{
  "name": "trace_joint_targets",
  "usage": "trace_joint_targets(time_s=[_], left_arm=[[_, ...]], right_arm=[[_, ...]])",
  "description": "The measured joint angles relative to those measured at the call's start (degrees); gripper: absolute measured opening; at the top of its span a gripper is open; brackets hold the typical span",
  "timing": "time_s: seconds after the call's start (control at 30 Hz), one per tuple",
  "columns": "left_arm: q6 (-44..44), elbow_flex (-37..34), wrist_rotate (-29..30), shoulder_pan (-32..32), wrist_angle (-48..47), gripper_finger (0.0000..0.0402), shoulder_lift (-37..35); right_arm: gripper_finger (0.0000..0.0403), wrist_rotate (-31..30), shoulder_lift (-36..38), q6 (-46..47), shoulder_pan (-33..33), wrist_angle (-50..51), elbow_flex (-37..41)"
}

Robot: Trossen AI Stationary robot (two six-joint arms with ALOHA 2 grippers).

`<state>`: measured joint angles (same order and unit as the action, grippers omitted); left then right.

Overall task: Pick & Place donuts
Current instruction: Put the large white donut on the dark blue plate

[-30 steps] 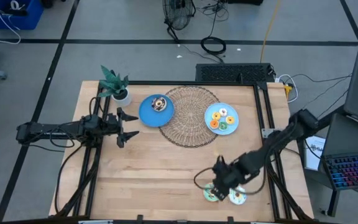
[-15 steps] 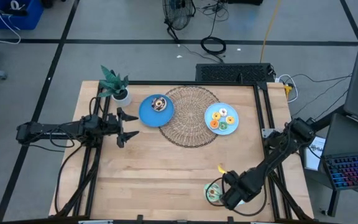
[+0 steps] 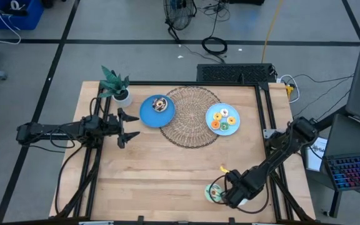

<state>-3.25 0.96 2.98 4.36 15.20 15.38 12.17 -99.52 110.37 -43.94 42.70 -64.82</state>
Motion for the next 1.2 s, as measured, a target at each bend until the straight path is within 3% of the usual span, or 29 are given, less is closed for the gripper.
trace_joint_targets(time_s=[0.4,0.73,1.2], left_arm=[[0.0,-0.01,0.0,-0.01,0.0,0.0335,0.0],[0.0,0.01,0.0,-0.01,0.01,0.0335,0.0],[-0.01,-0.01,0.0,0.0,-0.02,0.0335,-0.01]], right_arm=[[0.0242,0.02,5.09,4.13,-0.82,9.01,0.01],[0.0242,0.74,5.21,7.35,-2.1,-5.59,7.61],[0.0242,1.59,5.21,7.33,-2.27,-9.58,10.03]])
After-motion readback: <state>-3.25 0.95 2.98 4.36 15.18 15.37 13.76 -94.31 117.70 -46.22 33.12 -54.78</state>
